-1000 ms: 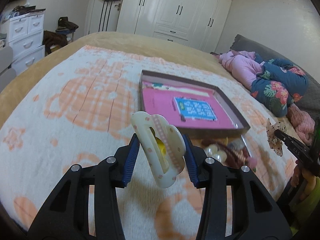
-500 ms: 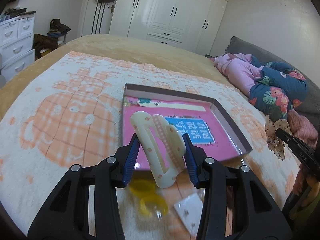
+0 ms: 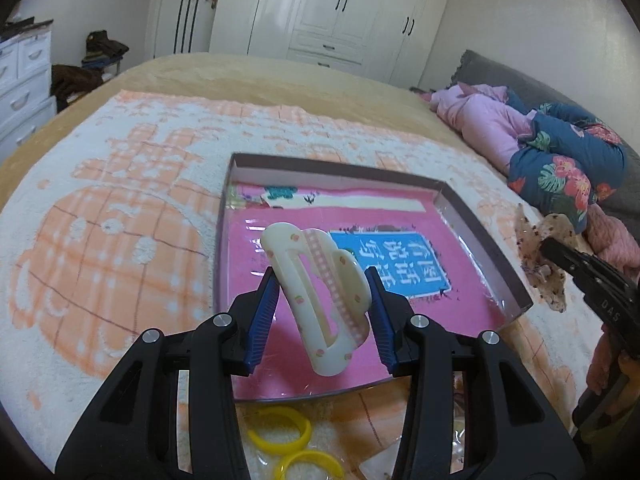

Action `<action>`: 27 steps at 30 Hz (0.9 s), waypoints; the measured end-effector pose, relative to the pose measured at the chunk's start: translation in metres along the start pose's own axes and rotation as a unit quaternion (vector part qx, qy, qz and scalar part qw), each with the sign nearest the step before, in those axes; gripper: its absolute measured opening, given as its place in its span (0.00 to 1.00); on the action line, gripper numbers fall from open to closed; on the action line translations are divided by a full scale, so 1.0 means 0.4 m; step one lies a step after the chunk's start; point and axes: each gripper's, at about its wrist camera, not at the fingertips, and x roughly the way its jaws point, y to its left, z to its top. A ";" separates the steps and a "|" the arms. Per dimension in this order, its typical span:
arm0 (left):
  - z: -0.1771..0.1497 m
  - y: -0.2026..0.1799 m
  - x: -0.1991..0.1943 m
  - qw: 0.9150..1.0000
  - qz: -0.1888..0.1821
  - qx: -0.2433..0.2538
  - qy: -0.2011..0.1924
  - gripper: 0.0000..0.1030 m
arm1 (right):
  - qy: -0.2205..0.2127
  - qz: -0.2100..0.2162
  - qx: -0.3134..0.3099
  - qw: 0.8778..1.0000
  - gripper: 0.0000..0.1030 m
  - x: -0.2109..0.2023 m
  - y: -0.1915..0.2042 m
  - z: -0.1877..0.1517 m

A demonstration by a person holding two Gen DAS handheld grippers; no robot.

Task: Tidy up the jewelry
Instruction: 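Place the white claw clip in the tray with the left gripper while the right drops the bow there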

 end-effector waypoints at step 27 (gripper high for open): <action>-0.016 0.006 -0.048 1.000 0.008 -0.006 -0.025 0.59 | -0.024 -0.014 0.026 0.999 0.69 0.004 0.020 -0.056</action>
